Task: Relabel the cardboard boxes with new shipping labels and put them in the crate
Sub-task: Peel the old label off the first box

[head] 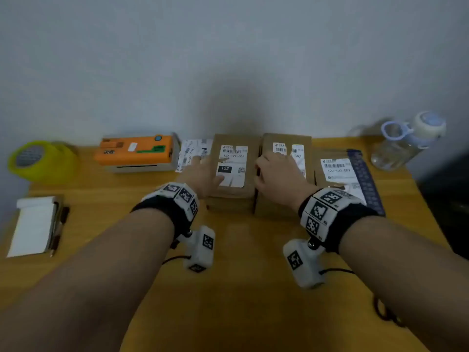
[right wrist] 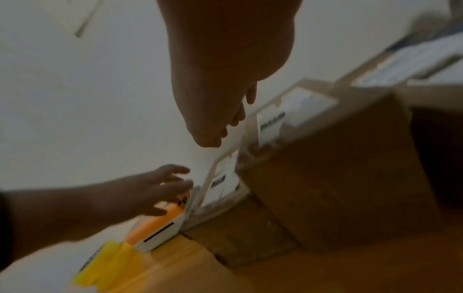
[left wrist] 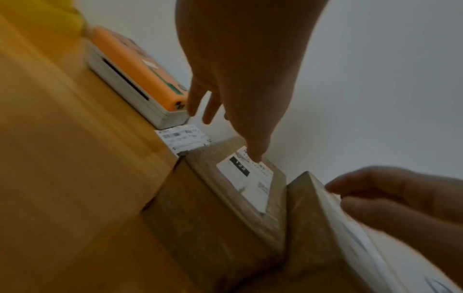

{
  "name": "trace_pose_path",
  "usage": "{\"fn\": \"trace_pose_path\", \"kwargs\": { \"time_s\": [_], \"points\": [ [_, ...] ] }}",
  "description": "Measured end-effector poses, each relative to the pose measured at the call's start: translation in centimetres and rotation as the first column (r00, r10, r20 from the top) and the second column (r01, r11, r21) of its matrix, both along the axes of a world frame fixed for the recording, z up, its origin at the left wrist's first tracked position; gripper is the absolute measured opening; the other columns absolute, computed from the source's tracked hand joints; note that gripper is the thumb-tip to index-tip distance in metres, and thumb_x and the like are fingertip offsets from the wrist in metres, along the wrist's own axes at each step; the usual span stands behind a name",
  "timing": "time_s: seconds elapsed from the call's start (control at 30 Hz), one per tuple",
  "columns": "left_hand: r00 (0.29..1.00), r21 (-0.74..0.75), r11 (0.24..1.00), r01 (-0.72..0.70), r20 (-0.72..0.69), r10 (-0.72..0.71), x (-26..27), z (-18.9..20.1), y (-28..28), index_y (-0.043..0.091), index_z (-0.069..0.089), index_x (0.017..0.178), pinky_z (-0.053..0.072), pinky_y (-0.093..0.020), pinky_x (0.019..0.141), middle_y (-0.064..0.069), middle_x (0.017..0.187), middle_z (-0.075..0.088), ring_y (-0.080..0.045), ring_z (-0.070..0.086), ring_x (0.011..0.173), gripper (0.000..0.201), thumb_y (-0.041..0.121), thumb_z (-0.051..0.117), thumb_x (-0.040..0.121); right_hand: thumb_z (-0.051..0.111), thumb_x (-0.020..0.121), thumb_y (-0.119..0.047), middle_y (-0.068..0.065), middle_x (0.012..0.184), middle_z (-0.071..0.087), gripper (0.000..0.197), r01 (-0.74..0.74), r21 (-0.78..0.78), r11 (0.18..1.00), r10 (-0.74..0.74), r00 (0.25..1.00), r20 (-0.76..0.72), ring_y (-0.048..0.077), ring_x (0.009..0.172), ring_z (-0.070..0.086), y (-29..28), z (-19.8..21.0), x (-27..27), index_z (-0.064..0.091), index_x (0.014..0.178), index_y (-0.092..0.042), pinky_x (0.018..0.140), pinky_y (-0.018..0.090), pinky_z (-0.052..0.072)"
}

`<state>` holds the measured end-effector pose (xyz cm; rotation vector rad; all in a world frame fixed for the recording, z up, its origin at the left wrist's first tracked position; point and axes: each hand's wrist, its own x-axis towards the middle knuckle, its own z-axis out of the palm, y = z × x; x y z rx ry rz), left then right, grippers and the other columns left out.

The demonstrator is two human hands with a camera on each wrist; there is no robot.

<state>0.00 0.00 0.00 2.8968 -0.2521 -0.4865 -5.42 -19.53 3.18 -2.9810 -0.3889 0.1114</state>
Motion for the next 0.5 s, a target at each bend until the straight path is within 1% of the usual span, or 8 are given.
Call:
{"fn": "trace_pose_path", "kwargs": {
  "time_s": [0.07, 0.13, 0.23, 0.3, 0.37, 0.4, 0.43, 0.5],
  "points": [
    [0.992, -0.07, 0.992, -0.106, -0.069, 0.102, 1.9, -1.1, 0.0, 0.011, 0.015, 0.147, 0.038, -0.046, 0.102, -0.018, 0.144, 0.033, -0.035, 0.04, 0.128, 0.077, 0.048, 0.05, 0.09, 0.04, 0.094, -0.032, 0.005, 0.118, 0.052, 0.029, 0.016, -0.036, 0.999, -0.018, 0.999, -0.038, 0.023, 0.114, 0.046, 1.0, -1.4, 0.4, 0.054, 0.111, -0.012, 0.103, 0.038, 0.03],
    [0.973, -0.096, 0.981, -0.166, -0.178, 0.147, 3.3, -2.4, 0.0, 0.007, 0.013, 0.147, 0.04, -0.045, 0.101, -0.019, 0.141, 0.04, -0.035, 0.045, 0.125, 0.086, 0.052, 0.053, 0.087, 0.04, 0.094, -0.037, 0.003, 0.123, 0.053, 0.034, 0.009, -0.137, 0.991, -0.016, 0.999, -0.045, 0.025, 0.123, 0.039, 1.9, -2.7, 0.4, 0.058, 0.112, -0.013, 0.109, 0.042, 0.02],
    [0.91, -0.148, 0.968, -0.2, -0.394, 0.128, 3.6, -4.3, 0.8, 0.01, 0.027, 0.143, 0.05, -0.046, 0.091, -0.015, 0.135, 0.049, -0.034, 0.054, 0.113, 0.089, 0.061, 0.06, 0.077, 0.044, 0.093, -0.042, 0.004, 0.132, 0.051, 0.041, -0.017, -0.267, 0.964, -0.004, 0.997, -0.079, 0.028, 0.137, 0.028, 2.8, -3.0, 0.4, 0.058, 0.119, -0.015, 0.115, 0.05, -0.001],
    [0.893, -0.234, 0.945, -0.228, -0.437, 0.107, 3.3, -5.0, 1.7, 0.013, 0.033, 0.139, 0.054, -0.048, 0.083, -0.013, 0.132, 0.051, -0.034, 0.057, 0.109, 0.094, 0.063, 0.067, 0.067, 0.043, 0.093, -0.048, 0.005, 0.139, 0.048, 0.05, -0.072, -0.346, 0.935, 0.03, 0.992, -0.126, 0.028, 0.142, 0.02, 3.5, -2.8, 0.3, 0.052, 0.13, -0.014, 0.113, 0.052, -0.012],
    [0.887, -0.285, 0.928, -0.239, -0.454, 0.089, 2.9, -5.7, 2.7, 0.014, 0.037, 0.135, 0.055, -0.048, 0.08, -0.011, 0.127, 0.054, -0.032, 0.059, 0.104, 0.104, 0.067, 0.069, 0.052, 0.039, 0.092, -0.055, 0.009, 0.144, 0.043, 0.063, -0.126, -0.447, 0.886, 0.043, 0.981, -0.19, 0.03, 0.144, 0.015, 4.4, -2.7, 0.0, 0.041, 0.14, -0.014, 0.11, 0.055, -0.018],
    [0.885, -0.285, 0.93, -0.231, -0.458, 0.079, 2.5, -5.6, 3.3, 0.013, 0.038, 0.134, 0.056, -0.047, 0.079, -0.011, 0.125, 0.055, -0.031, 0.059, 0.103, 0.106, 0.068, 0.068, 0.049, 0.035, 0.092, -0.06, 0.012, 0.146, 0.041, 0.068, -0.139, -0.483, 0.864, 0.042, 0.978, -0.205, 0.031, 0.145, 0.013, 4.9, -2.7, -0.1, 0.036, 0.143, -0.014, 0.108, 0.056, -0.02],
    [0.883, -0.293, 0.929, -0.225, -0.464, 0.067, 1.8, -5.2, 3.8, 0.012, 0.037, 0.134, 0.056, -0.047, 0.079, -0.011, 0.126, 0.055, -0.031, 0.059, 0.104, 0.103, 0.067, 0.07, 0.053, 0.033, 0.09, -0.064, 0.013, 0.147, 0.04, 0.073, -0.14, -0.507, 0.85, 0.034, 0.976, -0.213, 0.032, 0.145, 0.012, 5.3, -2.8, -0.2, 0.033, 0.144, -0.015, 0.107, 0.056, -0.021],
    [0.882, -0.321, 0.918, -0.232, -0.467, 0.06, 0.3, -4.2, 4.9, 0.009, 0.035, 0.134, 0.055, -0.047, 0.083, -0.012, 0.128, 0.053, -0.031, 0.058, 0.107, 0.087, 0.053, 0.073, 0.069, 0.033, 0.088, -0.067, 0.012, 0.148, 0.037, 0.075, -0.141, -0.477, 0.868, 0.039, 0.975, -0.219, 0.03, 0.146, 0.012, 6.0, -2.8, -0.4, 0.031, 0.145, -0.018, 0.106, 0.054, -0.023]
  ]
}}
